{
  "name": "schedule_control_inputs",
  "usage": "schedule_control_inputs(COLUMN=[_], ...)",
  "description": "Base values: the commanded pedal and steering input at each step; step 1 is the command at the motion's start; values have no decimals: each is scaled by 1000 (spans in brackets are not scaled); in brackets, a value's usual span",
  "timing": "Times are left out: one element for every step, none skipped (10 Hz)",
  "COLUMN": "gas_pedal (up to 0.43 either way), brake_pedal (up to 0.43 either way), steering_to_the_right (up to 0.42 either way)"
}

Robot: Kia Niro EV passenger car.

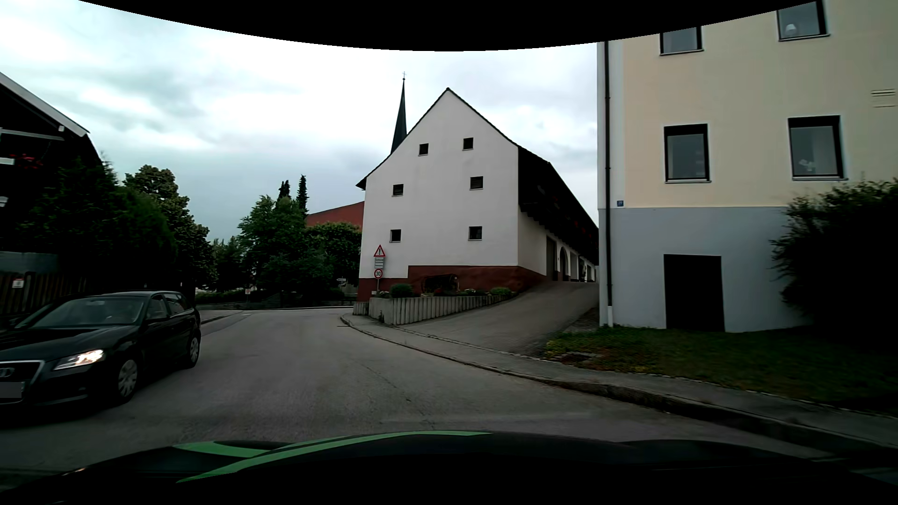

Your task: Follow the waypoints while adhering to traffic rules and regulations

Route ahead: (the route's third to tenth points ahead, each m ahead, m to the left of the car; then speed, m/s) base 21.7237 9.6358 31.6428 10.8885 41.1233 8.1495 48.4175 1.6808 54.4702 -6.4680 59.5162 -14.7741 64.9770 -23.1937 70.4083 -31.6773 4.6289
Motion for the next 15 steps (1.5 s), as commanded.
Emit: schedule_control_inputs(gas_pedal=[157,157,157,157,157,157,157,157,157,157,157,157,157,157,157], brake_pedal=[0,0,0,0,0,0,0,0,0,0,0,0,0,0,0], steering_to_the_right=[-259,-254,-244,-233,-222,-209,-200,-190,-182,-173,-162,-152,-139,-122,-106])
